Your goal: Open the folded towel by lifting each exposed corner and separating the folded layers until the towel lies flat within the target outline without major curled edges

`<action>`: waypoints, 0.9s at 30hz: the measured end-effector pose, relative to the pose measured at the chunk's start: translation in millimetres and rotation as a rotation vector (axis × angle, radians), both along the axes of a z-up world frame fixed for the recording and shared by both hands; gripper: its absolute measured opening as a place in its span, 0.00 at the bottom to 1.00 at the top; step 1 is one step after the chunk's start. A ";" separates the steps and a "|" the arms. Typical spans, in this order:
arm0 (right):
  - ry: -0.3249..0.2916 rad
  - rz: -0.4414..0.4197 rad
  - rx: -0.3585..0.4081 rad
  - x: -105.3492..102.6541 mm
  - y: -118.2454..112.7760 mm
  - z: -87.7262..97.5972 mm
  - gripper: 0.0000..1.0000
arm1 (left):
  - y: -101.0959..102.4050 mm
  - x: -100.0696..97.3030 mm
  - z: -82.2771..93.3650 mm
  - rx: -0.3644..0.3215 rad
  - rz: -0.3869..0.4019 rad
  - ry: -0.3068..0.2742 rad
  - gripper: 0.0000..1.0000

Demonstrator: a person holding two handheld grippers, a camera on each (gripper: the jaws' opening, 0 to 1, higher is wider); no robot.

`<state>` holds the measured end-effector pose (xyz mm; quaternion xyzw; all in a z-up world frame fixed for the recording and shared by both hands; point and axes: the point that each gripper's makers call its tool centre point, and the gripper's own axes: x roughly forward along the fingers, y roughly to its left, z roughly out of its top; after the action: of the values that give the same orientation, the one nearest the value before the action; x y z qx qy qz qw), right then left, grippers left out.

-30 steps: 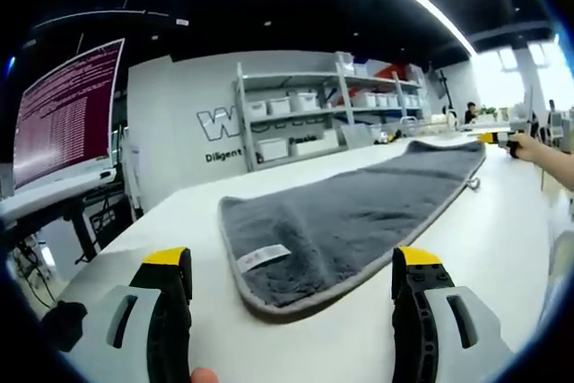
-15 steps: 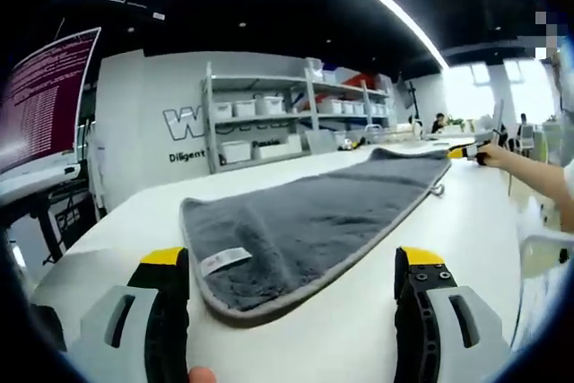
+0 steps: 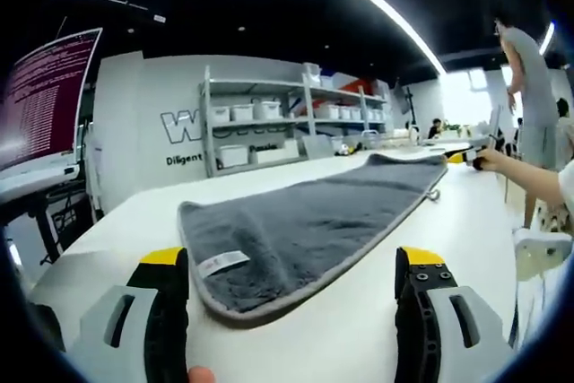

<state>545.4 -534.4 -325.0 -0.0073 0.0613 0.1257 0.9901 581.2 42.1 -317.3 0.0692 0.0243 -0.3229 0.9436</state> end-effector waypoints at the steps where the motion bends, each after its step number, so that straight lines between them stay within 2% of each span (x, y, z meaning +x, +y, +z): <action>1: -0.003 -0.002 0.007 -0.4 -0.8 0.4 0.99 | -0.2 -0.2 0.1 -0.001 -0.001 0.000 0.93; 8: -0.045 -0.035 0.048 -3.9 -10.2 7.4 0.99 | -0.3 -1.0 2.0 -0.011 0.003 -0.009 0.93; 11: -0.096 -0.021 0.096 -6.1 -10.6 16.0 0.99 | -1.1 -2.5 2.7 -0.006 0.005 -0.019 0.93; 15: -0.200 0.078 0.178 -13.2 6.9 35.2 0.99 | -1.9 -2.9 2.7 -0.005 0.002 -0.020 0.93; 17: -0.211 0.146 0.215 -13.0 15.5 38.9 0.99 | -1.9 -2.7 2.2 -0.002 0.001 -0.019 0.93; 20: -0.162 0.218 0.180 -10.4 30.8 31.5 0.99 | -2.9 -3.3 1.5 0.007 -0.001 -0.021 0.92; 21: -0.125 0.235 0.132 -8.1 36.1 24.1 0.99 | -2.8 -3.1 0.9 0.011 0.002 -0.019 0.92; 24: 0.003 0.200 -0.008 -1.3 35.1 -2.4 0.99 | -2.1 -2.6 0.7 0.012 0.001 -0.018 0.92; 27: 0.048 0.144 -0.051 2.2 29.3 -11.6 0.99 | -1.3 -1.6 0.8 0.011 0.001 -0.018 0.92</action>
<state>547.5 -505.1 -336.7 -0.0340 0.0876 0.1952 0.9762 579.6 40.8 -316.4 0.0772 0.0174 -0.3217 0.9435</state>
